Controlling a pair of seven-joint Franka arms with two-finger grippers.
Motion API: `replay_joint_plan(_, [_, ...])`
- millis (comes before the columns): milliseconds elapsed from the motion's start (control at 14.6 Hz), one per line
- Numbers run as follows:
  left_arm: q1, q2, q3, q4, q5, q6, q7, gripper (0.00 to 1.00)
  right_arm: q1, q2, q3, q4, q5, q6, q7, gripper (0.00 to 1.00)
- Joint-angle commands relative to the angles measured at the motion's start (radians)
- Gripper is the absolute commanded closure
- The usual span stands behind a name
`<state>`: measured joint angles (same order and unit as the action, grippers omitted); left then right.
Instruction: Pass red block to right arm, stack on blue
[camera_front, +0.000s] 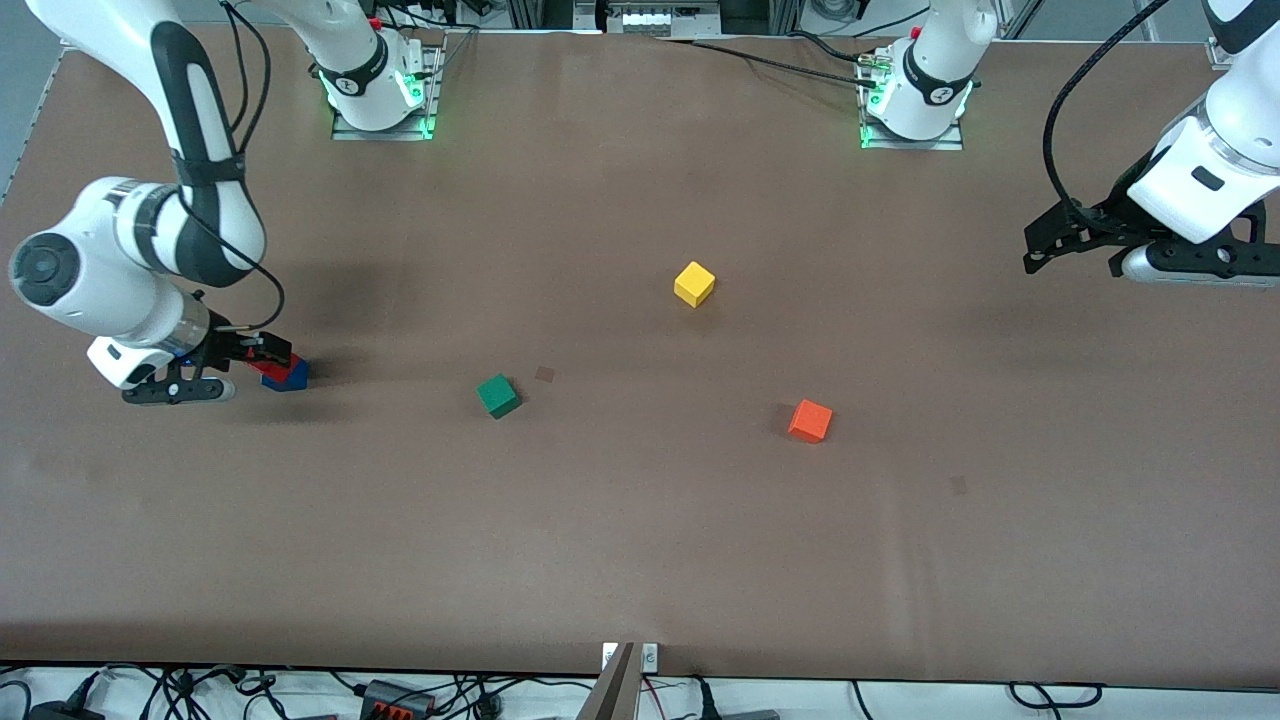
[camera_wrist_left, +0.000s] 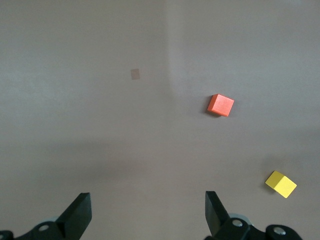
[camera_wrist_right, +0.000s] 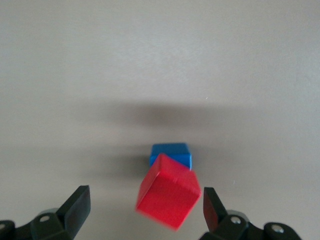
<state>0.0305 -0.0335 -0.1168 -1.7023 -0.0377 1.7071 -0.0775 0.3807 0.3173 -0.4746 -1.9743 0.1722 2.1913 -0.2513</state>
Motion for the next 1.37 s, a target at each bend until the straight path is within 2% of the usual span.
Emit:
replay_joint_plan(0, [0.009,0.011,-0.004,0.030,0.004,-0.026,-0.011,0.00,0.003,-0.015,-0.010,0.144,0.007,-0.215,0.027,0.00])
replay_joint_plan(274, [0.011,0.015,-0.006,0.035,0.002,-0.024,-0.007,0.00,0.004,-0.021,-0.010,0.337,-0.014,-0.465,0.119,0.00])
replay_joint_plan(617, [0.011,0.015,-0.004,0.036,0.002,-0.024,-0.007,0.00,0.000,-0.034,-0.030,0.544,-0.025,-0.715,0.176,0.00])
replay_joint_plan(754, [0.011,0.015,-0.004,0.036,0.002,-0.024,-0.007,0.00,0.001,-0.035,-0.030,0.577,-0.065,-0.740,0.176,0.00])
replay_joint_plan(1303, [0.011,0.021,-0.001,0.039,0.002,-0.024,-0.007,0.00,-0.003,-0.034,-0.027,0.627,-0.068,-0.731,0.173,0.00])
